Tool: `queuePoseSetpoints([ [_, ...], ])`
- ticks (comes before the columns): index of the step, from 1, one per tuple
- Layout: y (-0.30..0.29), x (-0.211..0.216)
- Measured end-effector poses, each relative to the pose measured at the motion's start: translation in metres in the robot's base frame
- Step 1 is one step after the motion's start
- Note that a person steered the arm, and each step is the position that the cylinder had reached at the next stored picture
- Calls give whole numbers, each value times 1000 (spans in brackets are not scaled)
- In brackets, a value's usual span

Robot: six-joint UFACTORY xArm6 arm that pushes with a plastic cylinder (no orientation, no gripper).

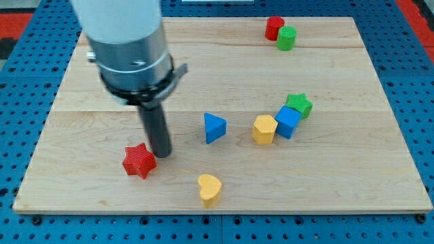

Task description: Separate the red star from group of blocks

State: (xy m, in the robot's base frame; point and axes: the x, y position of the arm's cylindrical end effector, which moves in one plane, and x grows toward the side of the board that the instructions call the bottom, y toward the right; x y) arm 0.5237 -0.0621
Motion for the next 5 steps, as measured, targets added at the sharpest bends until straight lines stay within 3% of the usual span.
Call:
queuePoseSetpoints([
  [1, 12, 21],
  [2, -36, 50],
  [3, -84, 32],
  [4, -54, 1],
  [5, -78, -22],
])
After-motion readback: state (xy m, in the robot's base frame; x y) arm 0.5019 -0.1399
